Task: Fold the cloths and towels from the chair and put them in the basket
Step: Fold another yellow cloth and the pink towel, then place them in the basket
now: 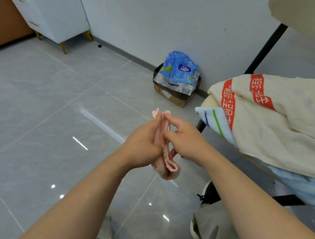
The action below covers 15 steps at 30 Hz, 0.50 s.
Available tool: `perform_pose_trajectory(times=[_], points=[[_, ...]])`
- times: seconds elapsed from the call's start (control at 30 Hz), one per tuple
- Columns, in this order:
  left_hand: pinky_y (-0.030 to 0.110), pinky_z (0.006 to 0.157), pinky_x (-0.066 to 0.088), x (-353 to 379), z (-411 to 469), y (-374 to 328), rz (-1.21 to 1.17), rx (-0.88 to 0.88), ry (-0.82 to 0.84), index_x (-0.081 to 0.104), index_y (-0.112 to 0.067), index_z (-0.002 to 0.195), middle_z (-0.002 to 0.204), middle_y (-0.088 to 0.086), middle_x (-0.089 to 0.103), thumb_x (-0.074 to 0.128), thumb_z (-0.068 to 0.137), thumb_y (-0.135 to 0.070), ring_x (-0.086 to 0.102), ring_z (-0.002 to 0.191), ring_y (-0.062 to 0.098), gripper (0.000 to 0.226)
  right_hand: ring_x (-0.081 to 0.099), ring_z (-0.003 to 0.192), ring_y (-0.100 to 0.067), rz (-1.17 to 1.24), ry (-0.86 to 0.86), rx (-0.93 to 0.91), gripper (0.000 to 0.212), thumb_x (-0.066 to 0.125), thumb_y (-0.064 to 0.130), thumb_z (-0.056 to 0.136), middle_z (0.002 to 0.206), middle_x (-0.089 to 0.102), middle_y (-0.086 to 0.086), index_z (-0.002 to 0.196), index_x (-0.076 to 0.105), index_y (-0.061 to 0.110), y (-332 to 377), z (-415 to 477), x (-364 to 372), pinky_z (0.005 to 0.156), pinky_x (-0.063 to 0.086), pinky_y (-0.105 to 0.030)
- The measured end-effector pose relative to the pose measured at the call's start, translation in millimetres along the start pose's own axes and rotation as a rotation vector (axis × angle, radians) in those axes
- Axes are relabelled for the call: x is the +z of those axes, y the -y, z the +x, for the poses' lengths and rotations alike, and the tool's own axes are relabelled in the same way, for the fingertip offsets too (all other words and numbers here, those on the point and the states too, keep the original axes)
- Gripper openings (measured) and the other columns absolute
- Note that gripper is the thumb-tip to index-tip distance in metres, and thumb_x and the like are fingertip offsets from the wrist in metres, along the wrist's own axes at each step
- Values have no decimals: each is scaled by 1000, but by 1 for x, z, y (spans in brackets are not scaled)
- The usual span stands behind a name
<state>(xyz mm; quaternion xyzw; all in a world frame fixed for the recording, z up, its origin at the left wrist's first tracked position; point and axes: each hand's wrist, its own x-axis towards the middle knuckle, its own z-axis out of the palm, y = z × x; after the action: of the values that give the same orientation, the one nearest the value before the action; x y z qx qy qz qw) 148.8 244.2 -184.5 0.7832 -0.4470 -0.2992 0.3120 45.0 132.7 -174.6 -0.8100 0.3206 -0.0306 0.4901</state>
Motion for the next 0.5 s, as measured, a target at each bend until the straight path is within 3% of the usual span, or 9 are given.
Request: perform_pose_trajectory(times=[0.03,0.1,0.2,0.3,0.4,0.5], points=[[16,78,45,0,0,0,1,5,10,10,-37,157,158,-9,34,53,86,-9,55,124,19,88,66,66,-11,82,18,41,61,43,11,95,116,68,-6,150,39,37,2,-2,-1,55,49,-15],[25,101,44,-1,0,0,-48,10,9,14,-40,157,161,-16,25,48,90,-16,43,137,9,79,70,59,-19,240,41,113,63,35,3,95,100,71,-11,150,40,35,6,-6,-5,44,45,-15],[29,114,34,-3,0,-1,-122,12,-5,19,-41,156,160,-20,21,45,93,-39,31,143,1,68,74,68,-23,354,56,135,68,33,-5,92,97,69,-1,151,41,28,10,-8,-6,55,57,-25],[25,108,38,-4,-1,-1,2,63,-12,15,-38,156,159,-20,26,62,88,-54,37,138,-1,84,74,85,-21,422,23,144,72,37,-9,85,87,69,14,149,45,23,4,-2,-5,82,61,-47],[22,98,43,-3,0,3,108,81,11,9,-37,157,160,-18,27,75,76,-34,44,134,3,104,75,89,-33,557,41,165,74,35,-15,85,77,72,11,151,39,16,2,0,-5,80,61,-45],[20,87,45,-4,1,5,142,64,47,5,-41,157,158,-15,31,68,71,-15,49,130,9,109,76,85,-31,545,41,143,71,41,-16,84,101,69,12,147,46,16,1,0,-7,78,62,-43]])
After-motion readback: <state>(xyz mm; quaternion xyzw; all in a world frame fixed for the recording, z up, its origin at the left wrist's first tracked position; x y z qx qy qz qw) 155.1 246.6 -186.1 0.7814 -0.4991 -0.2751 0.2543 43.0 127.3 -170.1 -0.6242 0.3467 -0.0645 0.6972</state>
